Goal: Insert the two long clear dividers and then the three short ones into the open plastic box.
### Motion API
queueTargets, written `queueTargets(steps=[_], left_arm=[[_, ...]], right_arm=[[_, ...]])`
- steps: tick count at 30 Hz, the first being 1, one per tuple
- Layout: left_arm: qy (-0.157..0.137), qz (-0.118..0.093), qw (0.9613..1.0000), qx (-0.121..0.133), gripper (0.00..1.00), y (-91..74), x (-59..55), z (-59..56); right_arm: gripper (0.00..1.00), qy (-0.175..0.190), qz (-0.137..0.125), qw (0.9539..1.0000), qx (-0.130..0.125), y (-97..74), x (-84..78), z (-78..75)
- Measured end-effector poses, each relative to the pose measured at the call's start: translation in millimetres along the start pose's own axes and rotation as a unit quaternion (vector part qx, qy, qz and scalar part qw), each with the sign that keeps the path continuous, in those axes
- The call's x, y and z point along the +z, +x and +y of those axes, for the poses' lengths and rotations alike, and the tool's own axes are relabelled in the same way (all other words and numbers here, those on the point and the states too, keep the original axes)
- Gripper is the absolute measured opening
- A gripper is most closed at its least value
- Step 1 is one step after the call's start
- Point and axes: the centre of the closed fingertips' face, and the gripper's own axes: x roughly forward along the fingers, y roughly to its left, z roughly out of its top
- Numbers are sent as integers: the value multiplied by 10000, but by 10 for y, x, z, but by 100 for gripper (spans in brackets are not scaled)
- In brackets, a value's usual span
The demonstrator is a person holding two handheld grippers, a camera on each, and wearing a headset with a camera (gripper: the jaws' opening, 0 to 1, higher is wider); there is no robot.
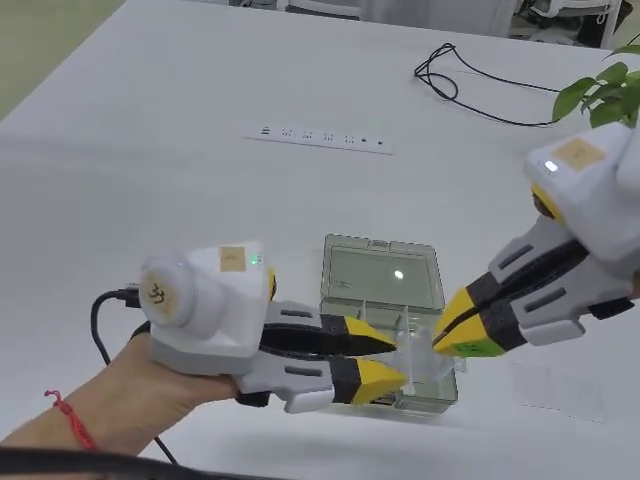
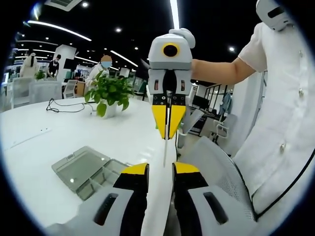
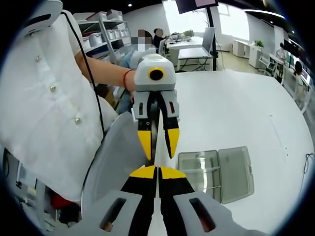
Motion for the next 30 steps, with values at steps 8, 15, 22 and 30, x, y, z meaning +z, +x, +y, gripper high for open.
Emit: queueTargets(steps=[8, 15, 22, 30], left_arm=[[8, 65, 9994, 344, 30, -139, -84, 124], [13, 222, 9977, 635, 43, -256, -200, 234], [48, 376, 9948, 944, 59, -367, -327, 351], [37, 441, 9913, 1237, 79, -460, -433, 501]], right_arm=[[3, 25, -56, 9999, -158, 39, 51, -103], [3, 28, -92, 9993, -359, 106, 67, -270], [3, 94, -145, 9982, -572, 211, 57, -471], [3, 159, -196, 9966, -786, 400, -2, -717]])
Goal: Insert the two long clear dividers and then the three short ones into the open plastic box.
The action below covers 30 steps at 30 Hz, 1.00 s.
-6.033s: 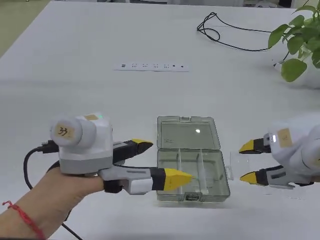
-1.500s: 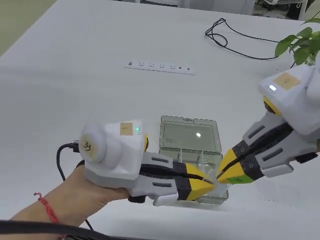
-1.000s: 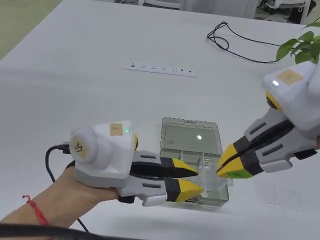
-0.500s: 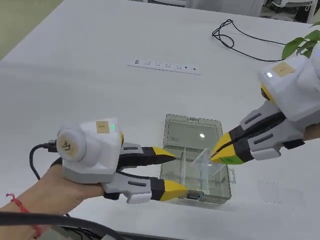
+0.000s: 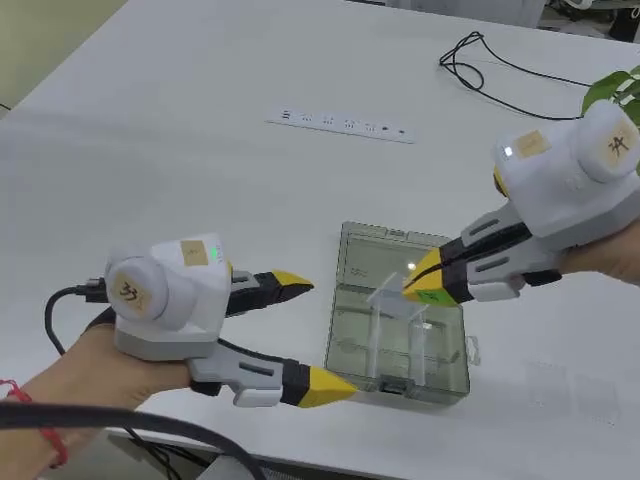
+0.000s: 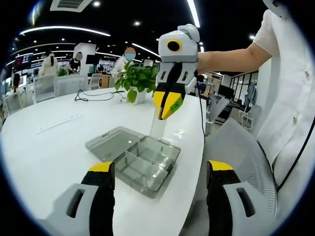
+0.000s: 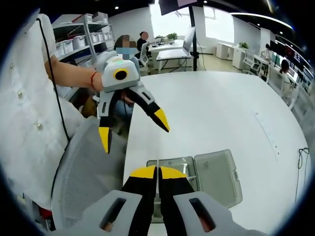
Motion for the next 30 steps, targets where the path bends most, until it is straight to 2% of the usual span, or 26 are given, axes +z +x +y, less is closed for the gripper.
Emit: queueTargets(steps=[5, 7, 10, 11, 14, 28, 30], left_arm=[[42, -14, 9999, 128, 96, -8, -34, 58], [26, -17, 9999, 151, 100, -15, -45, 75], [9, -12, 9998, 191, 100, -27, -69, 99], [-14, -9, 9998, 191, 100, -29, -75, 100], [-30, 14, 9998, 189, 100, -33, -104, 99], [-125, -6, 9996, 249, 100, -49, -134, 114], [-143, -31, 9996, 259, 100, -50, -127, 117]], right_arm=[[3, 45, -18, 10000, -85, 177, -37, -91], [3, 52, -5, 9999, -118, 267, -60, -113], [3, 46, 20, 9999, -114, 346, -83, -115], [3, 17, 41, 9999, -118, 417, -144, -161], [3, 58, 64, 9999, -116, 477, -188, -195], [3, 50, 236, 9997, -104, 538, -261, -186], [3, 35, 253, 9996, -110, 555, -289, -224]])
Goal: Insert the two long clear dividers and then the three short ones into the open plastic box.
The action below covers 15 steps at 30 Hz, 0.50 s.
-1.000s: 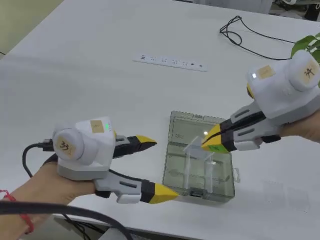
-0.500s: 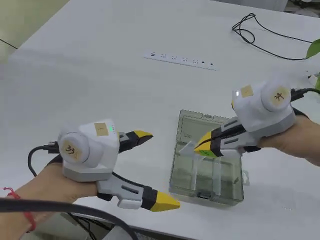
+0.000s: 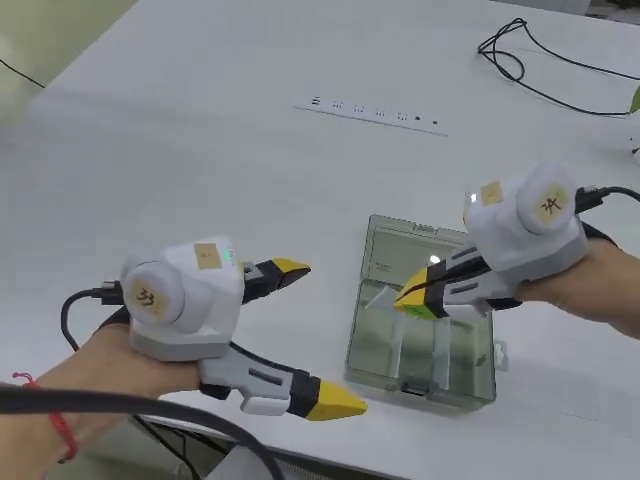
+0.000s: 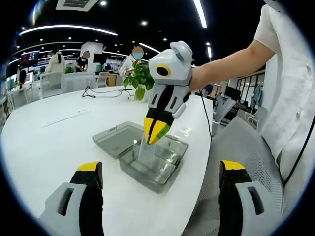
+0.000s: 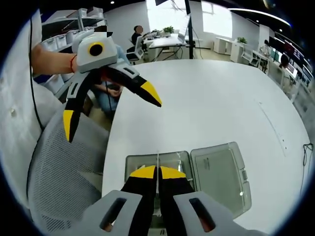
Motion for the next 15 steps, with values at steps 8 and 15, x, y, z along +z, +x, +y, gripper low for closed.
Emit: queueTargets(steps=[8, 15], left_arm=[[-55, -15, 10000, -13, 100, 15, -8, -10], [-59, -15, 10000, -37, 100, 35, -2, -25]], right_arm=[[2, -305, 8, 9995, -60, 92, 9, 30], [2, -501, 179, 9985, -101, 250, -60, 22]])
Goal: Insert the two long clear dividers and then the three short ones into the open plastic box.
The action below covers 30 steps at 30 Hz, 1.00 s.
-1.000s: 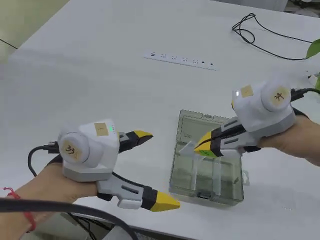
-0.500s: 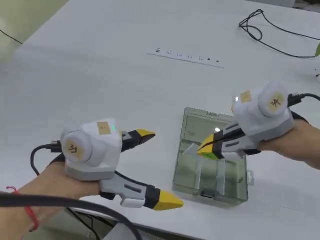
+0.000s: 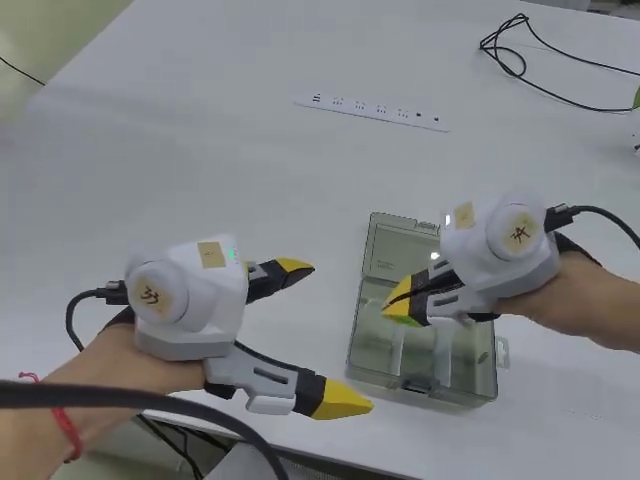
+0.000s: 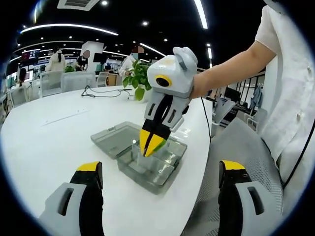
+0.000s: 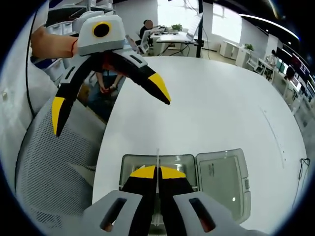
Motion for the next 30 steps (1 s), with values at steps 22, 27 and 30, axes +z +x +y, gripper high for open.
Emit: queueTargets(steps=[22, 27, 30], left_arm=[[-39, 43, 10000, -16, 100, 8, -31, 16], [-37, 40, 10000, -30, 100, 21, -27, 18], [-31, 33, 10000, -41, 100, 29, -19, 19]], right_arm=[[3, 41, 387, 9992, 71, 237, -155, -7], [2, 6, 429, 9990, 90, 235, -159, -3], [2, -146, 567, 9983, 72, 270, -191, 9]])
